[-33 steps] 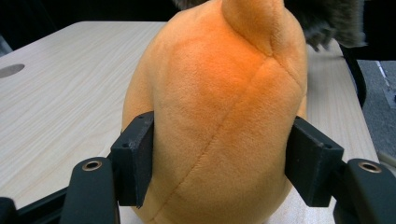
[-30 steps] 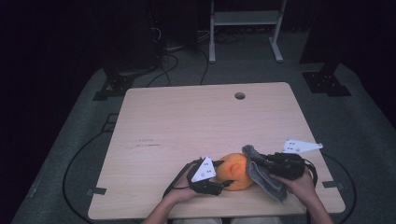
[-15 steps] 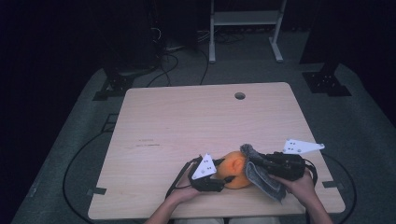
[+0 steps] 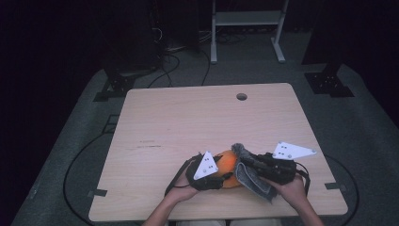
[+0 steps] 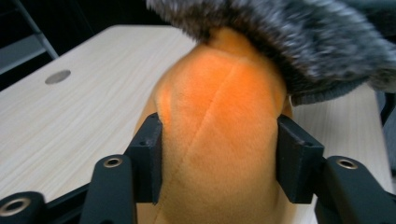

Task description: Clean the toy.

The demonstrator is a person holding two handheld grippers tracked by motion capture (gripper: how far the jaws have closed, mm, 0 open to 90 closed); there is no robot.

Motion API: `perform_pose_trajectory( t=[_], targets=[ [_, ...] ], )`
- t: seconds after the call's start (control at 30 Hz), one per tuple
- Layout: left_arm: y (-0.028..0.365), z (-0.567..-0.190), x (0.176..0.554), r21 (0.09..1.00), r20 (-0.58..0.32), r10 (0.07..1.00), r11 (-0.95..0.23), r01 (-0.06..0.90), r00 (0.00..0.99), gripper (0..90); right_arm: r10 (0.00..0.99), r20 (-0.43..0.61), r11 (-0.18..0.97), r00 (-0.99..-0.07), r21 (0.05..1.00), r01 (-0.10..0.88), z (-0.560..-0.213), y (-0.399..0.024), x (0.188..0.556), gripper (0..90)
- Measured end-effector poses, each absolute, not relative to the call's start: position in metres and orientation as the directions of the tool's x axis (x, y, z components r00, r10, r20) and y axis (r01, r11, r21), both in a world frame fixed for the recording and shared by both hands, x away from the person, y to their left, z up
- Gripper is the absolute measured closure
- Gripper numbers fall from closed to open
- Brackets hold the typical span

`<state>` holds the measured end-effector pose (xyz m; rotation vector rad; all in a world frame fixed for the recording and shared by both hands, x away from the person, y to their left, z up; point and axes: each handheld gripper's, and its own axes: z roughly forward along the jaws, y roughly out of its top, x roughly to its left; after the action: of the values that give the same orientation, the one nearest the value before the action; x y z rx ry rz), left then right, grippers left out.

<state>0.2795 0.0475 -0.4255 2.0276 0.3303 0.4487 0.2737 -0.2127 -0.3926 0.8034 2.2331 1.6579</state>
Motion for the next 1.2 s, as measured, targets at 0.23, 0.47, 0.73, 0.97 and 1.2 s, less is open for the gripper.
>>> perform_pose_trajectory(
  t=[0.23,0.47,0.73,0.97,1.2],
  targets=[
    [0.057,-0.438,0.299,0.903,0.047,0.41,-0.408,0.137,0.911,13.6,0.57,0.165,0.213,-0.805,0.917,0.338,-0.409,-0.221,0.283,78.3],
    [0.044,-0.44,0.292,0.91,0.099,0.475,-0.398,0.113,0.874,34.1,0.623,0.185,0.18,-0.76,0.912,0.369,-0.411,-0.239,0.286,78.3],
    [0.047,-0.435,0.293,0.912,0.079,0.433,-0.396,0.111,0.898,13.4,0.565,0.127,0.25,-0.815,0.915,0.316,-0.408,-0.218,0.281,78.4],
    [0.044,-0.441,0.292,0.913,0.071,0.447,-0.39,0.122,0.892,31.7,0.599,0.122,0.244,-0.792,0.914,0.325,-0.413,-0.229,0.285,78.4],
    [0.038,-0.442,0.288,0.91,0.103,0.467,-0.4,0.106,0.878,34.4,0.616,0.15,0.181,-0.773,0.928,0.325,-0.402,-0.247,0.28,78.3]
  ],
)
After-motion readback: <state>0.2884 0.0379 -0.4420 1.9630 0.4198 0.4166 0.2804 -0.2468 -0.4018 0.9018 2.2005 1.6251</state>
